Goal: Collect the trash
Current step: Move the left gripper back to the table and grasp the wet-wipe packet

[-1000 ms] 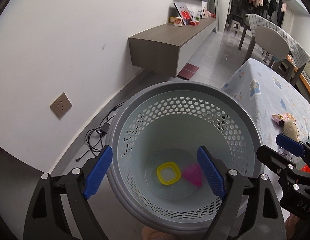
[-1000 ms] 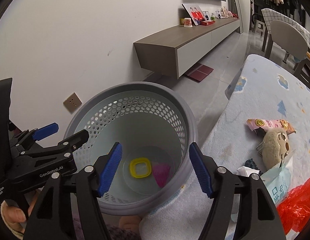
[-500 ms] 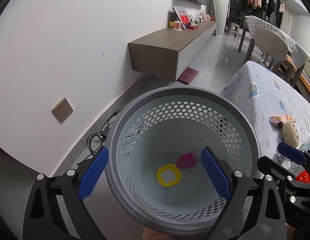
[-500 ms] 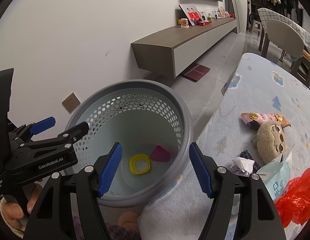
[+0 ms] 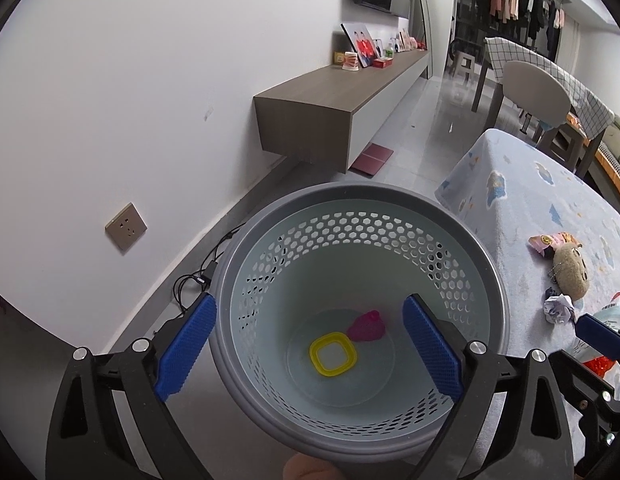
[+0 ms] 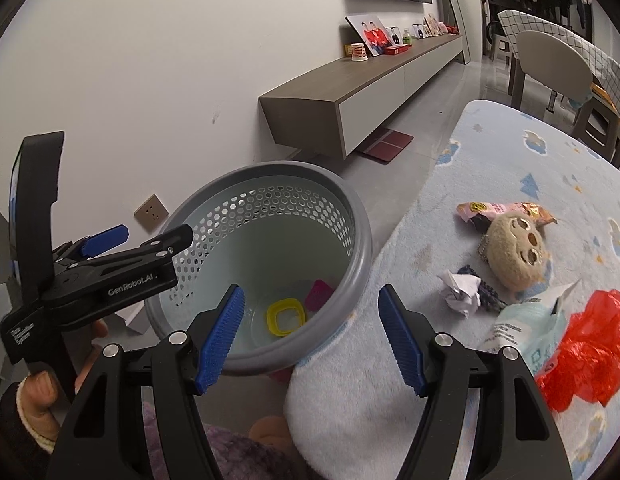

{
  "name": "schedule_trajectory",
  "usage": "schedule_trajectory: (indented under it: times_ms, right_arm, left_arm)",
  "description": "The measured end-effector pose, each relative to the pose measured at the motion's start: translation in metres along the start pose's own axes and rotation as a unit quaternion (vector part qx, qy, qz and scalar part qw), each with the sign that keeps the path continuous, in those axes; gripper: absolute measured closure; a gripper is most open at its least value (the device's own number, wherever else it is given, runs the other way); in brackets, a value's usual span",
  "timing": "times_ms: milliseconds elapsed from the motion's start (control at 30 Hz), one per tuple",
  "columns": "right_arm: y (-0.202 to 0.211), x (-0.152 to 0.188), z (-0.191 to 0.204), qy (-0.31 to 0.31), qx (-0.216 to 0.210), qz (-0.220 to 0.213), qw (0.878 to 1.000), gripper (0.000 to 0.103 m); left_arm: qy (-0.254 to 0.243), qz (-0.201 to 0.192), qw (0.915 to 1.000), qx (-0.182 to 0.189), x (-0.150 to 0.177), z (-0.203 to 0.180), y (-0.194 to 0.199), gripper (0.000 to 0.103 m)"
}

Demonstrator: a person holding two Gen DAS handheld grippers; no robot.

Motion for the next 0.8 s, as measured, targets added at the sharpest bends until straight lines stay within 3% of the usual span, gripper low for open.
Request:
schedule_trajectory:
  times_ms: [433,800]
  right_arm:
    - [0.067,0.023,-0.015,-0.022,0.014,-0.030,0.999,0.036]
    - [0.131,0.082,-0.092,-0.079,0.107,-0.024,0.991,0.036]
  left_arm:
    - [-0.022,-0.029,0.9993,0.012,-0.002,-0.031,0.028,0.010]
    - [-0.061,-0.035,0.9957,0.060,0.021,-0.092,0.055,0.010]
Point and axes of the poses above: each gripper's, at about its wrist camera, not at the fingertips, and y roughly against the way its jaws point, z to its left, x to its underside, the point moved 5 cm from there along -y, roughly the way its jaws point, and after that the axes turned 3 degrees about -z, right-handed, at the moved point
